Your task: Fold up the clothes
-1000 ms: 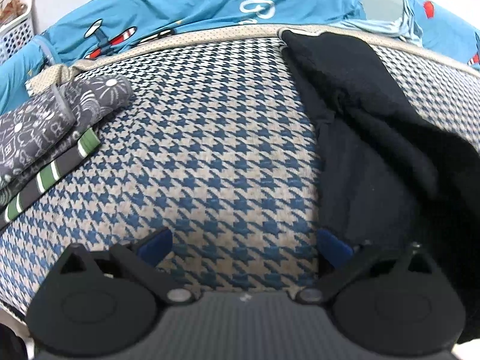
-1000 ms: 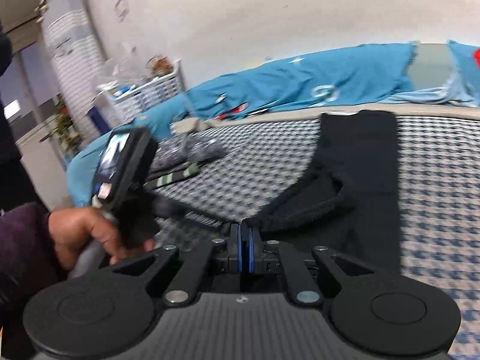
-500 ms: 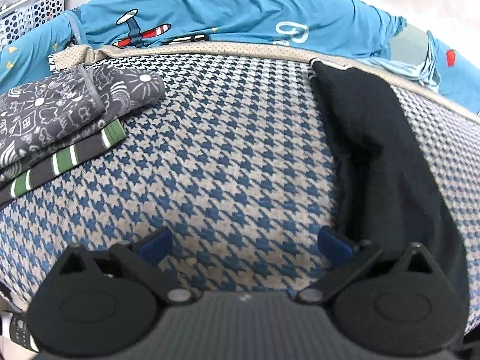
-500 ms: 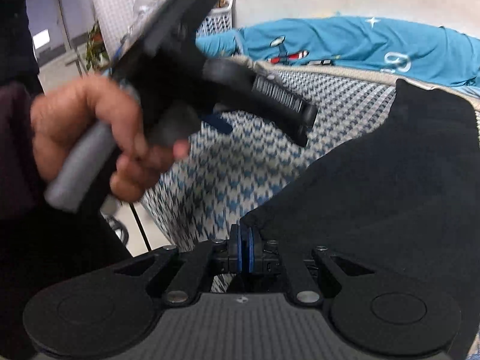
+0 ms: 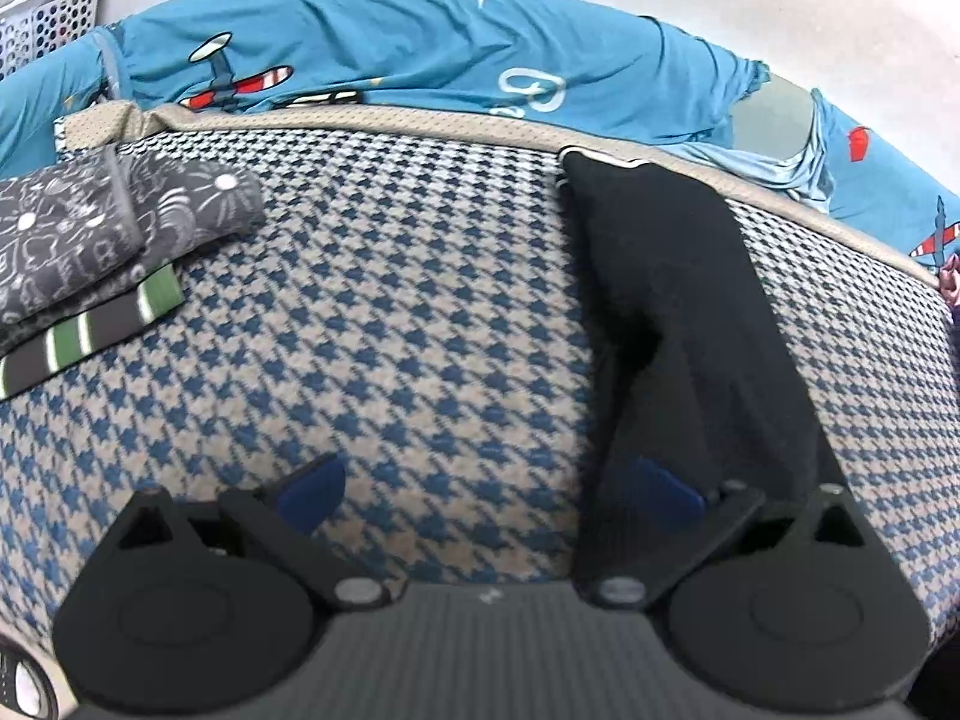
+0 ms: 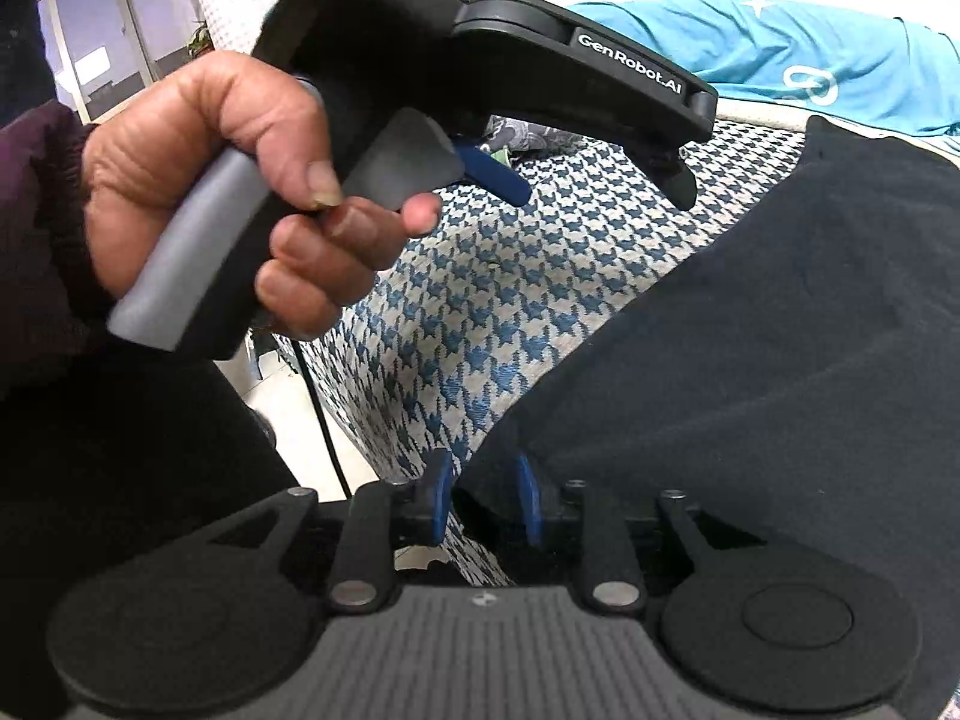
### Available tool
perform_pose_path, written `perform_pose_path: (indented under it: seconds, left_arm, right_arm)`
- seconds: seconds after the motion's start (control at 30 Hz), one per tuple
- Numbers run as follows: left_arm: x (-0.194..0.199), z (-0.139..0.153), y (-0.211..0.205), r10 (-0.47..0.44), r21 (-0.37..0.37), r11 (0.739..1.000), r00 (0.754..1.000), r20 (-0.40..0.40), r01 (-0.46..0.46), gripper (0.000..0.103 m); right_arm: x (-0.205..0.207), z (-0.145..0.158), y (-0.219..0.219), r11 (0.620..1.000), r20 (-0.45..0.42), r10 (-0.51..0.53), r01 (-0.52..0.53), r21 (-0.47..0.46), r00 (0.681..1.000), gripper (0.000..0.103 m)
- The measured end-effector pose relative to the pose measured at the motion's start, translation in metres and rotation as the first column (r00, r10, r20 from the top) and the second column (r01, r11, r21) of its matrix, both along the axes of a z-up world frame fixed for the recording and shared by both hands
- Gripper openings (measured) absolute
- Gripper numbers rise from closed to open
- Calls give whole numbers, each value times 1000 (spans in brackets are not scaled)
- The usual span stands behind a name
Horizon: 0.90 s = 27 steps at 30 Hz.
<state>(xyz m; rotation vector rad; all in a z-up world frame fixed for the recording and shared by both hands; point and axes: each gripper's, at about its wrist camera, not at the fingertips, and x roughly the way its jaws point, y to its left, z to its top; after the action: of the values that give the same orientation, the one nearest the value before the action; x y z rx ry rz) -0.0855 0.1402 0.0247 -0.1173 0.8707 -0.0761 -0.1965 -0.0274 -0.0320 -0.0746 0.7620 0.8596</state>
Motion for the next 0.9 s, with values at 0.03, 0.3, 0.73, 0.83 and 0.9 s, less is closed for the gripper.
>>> perform_pose_path:
  seconds: [0.03,0.3,0.73,0.83,0.9]
  left_arm:
    - [2,0,-2,-1,-4,1000,1000,1,1,103]
    - [17,-1,-27,-33,-29,999,999,9,33,103]
    - [55,-23,-61,18,50,999,999,-36,-16,103]
    - [60,-28,-53,74,64,995,996,-53,-70,103]
    - [62,-31,-48,106,75,992,992,-66,-101,103]
  right_arm:
    - [0,0,-2,1000,-1,-6,6,3,1000,24]
    - [9,4,-27,996,2,-87,87,21,996,25]
    - [11,5,-56,987,-12,-151,152,46,988,25]
    - [10,5,-65,984,-9,-174,174,47,985,26]
    - [11,5,-71,979,-9,-196,196,48,981,26]
